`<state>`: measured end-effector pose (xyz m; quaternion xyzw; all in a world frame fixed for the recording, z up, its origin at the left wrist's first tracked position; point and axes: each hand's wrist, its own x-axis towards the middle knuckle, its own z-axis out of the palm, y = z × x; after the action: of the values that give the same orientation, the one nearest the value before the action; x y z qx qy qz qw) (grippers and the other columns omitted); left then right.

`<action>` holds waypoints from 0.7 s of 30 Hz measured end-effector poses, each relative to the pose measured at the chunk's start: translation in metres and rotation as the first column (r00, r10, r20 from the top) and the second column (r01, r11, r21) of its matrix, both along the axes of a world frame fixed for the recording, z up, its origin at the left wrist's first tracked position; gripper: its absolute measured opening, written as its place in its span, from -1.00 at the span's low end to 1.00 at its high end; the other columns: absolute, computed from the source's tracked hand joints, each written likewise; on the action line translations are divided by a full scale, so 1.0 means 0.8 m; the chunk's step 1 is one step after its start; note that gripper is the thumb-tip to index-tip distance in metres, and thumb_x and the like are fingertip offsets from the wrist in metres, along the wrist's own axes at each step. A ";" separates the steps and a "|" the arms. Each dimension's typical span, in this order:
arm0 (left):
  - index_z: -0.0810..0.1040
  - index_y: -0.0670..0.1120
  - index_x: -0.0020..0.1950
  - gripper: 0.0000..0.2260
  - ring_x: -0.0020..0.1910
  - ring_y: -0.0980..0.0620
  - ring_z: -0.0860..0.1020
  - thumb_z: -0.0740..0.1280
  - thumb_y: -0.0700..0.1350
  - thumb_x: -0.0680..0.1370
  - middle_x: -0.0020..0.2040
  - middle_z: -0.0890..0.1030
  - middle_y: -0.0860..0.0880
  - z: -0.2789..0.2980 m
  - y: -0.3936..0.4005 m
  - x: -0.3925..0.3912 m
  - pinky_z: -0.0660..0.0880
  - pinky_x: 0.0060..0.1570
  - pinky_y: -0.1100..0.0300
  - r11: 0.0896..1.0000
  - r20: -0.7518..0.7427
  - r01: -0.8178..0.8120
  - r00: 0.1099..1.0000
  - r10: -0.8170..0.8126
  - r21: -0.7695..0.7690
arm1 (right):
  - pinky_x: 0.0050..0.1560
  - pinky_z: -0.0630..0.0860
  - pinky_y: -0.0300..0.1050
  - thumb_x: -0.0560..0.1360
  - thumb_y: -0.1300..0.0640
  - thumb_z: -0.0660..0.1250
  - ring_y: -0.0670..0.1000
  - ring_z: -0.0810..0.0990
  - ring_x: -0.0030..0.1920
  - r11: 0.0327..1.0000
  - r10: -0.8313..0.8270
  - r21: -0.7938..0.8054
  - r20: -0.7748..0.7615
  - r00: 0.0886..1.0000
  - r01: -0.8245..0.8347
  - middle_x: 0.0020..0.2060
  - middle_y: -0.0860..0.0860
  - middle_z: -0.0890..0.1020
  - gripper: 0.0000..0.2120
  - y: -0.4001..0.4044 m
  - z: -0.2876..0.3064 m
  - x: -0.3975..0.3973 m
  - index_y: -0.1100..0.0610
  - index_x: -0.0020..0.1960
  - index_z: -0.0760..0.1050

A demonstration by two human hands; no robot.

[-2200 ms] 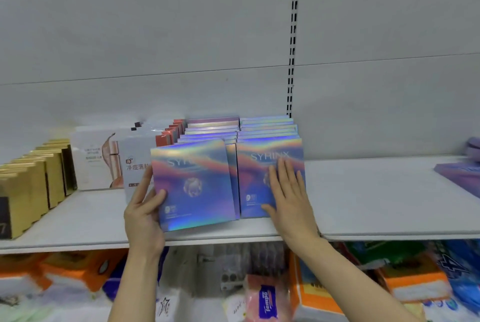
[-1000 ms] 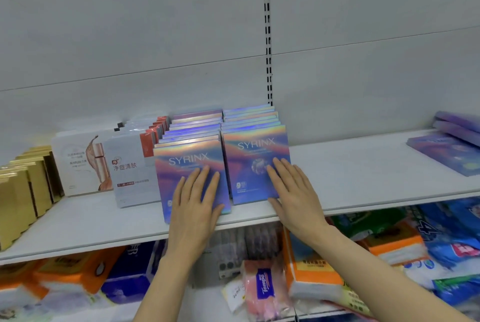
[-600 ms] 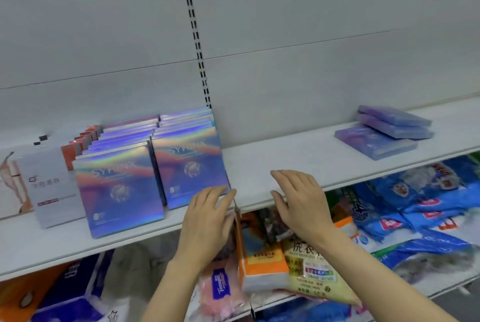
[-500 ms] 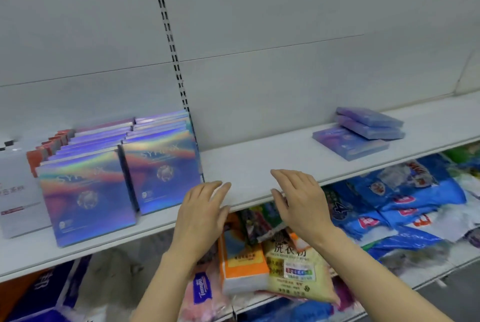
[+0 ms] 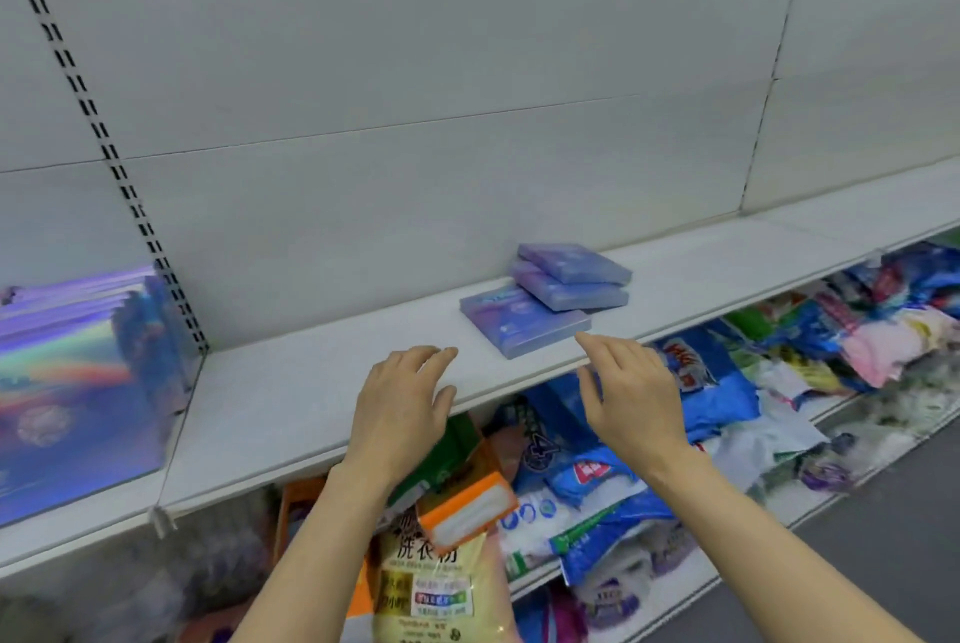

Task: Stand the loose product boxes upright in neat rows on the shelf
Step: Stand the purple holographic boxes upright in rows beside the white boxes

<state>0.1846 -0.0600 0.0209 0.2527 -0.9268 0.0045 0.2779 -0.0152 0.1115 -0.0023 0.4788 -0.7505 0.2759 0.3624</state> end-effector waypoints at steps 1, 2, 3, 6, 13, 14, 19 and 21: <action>0.48 0.00 0.43 -0.61 0.24 -0.08 0.50 0.32 -0.03 0.59 0.33 0.55 0.00 0.004 0.000 -0.017 0.43 0.21 0.01 1.000 0.014 -0.002 1.000 0.002 0.015 | -0.03 0.53 0.03 0.49 0.14 0.21 0.15 0.62 -0.05 1.000 -0.015 0.000 -0.001 1.000 0.015 -0.04 0.09 0.66 -0.66 0.002 0.001 -0.016 0.22 0.19 0.57; 0.47 0.00 0.44 -0.61 0.26 -0.08 0.49 0.30 -0.02 0.60 0.35 0.54 0.00 0.008 -0.001 -0.035 0.42 0.22 0.02 1.000 0.023 -0.003 1.000 0.002 0.029 | -0.03 0.53 0.03 0.49 0.13 0.19 0.16 0.62 -0.06 1.000 -0.031 -0.001 0.002 1.000 0.031 -0.05 0.09 0.66 -0.66 0.003 0.003 -0.031 0.22 0.18 0.57; 0.46 0.00 0.44 -0.61 0.27 -0.09 0.48 0.29 -0.02 0.60 0.36 0.53 -0.01 0.011 -0.004 -0.052 0.41 0.22 0.02 0.999 0.032 -0.001 0.999 0.000 0.043 | -0.04 0.54 0.03 0.48 0.13 0.18 0.16 0.62 -0.07 0.999 -0.047 -0.006 0.007 0.999 0.047 -0.06 0.09 0.66 -0.65 0.003 0.003 -0.046 0.21 0.18 0.57; 0.44 0.02 0.46 -0.61 0.29 -0.09 0.46 0.26 -0.01 0.62 0.37 0.51 -0.01 0.021 -0.013 -0.105 0.40 0.21 0.06 0.995 0.054 0.009 0.998 -0.015 0.096 | -0.08 0.54 0.02 0.48 0.11 0.17 0.16 0.62 -0.09 0.996 -0.082 -0.014 0.017 0.996 0.083 -0.08 0.08 0.66 -0.64 -0.004 0.000 -0.083 0.21 0.15 0.58; 0.46 0.03 0.42 -0.65 0.25 -0.11 0.49 0.21 -0.02 0.63 0.31 0.54 -0.03 0.034 -0.073 -0.245 0.44 0.13 0.06 0.972 0.044 -0.019 0.999 0.009 0.235 | -0.11 0.54 0.01 0.45 0.16 0.20 0.16 0.62 -0.09 0.994 -0.113 0.011 0.006 0.994 0.113 -0.07 0.09 0.67 -0.66 -0.042 -0.007 -0.175 0.23 0.16 0.58; 0.48 0.02 0.41 -0.66 0.24 -0.13 0.50 0.20 -0.03 0.63 0.30 0.55 -0.06 0.037 -0.083 -0.268 0.44 0.15 0.05 0.968 0.056 -0.045 0.998 0.032 0.246 | -0.11 0.53 0.00 0.45 0.17 0.21 0.16 0.62 -0.09 0.993 -0.114 0.012 0.007 0.994 0.114 -0.07 0.09 0.67 -0.65 -0.047 -0.005 -0.189 0.22 0.16 0.58; 0.52 -0.11 0.23 -0.70 0.18 -0.23 0.53 0.14 0.01 0.63 0.21 0.60 -0.16 0.044 -0.132 -0.372 0.44 0.12 0.01 0.937 0.166 -0.173 0.978 0.127 0.302 | -0.16 0.53 -0.02 0.40 0.24 0.30 0.16 0.63 -0.14 0.991 -0.136 -0.008 0.015 0.991 0.137 -0.10 0.10 0.67 -0.68 -0.076 0.000 -0.250 0.23 0.14 0.59; 0.44 -0.12 0.29 -0.65 0.26 -0.23 0.49 0.11 0.06 0.63 0.28 0.56 -0.17 0.047 -0.145 -0.404 0.37 0.19 0.00 0.894 0.259 -0.265 0.950 0.177 0.361 | -0.15 0.53 -0.04 0.45 0.20 0.23 0.14 0.63 -0.13 0.991 -0.131 -0.011 0.020 0.991 0.131 -0.09 0.08 0.67 -0.68 -0.085 -0.003 -0.265 0.24 0.15 0.60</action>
<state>-0.1386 -0.1764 0.0584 0.4051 -0.8988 -0.1210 0.1156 -0.2272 0.0437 -0.0045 0.4237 -0.7821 0.2606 0.3754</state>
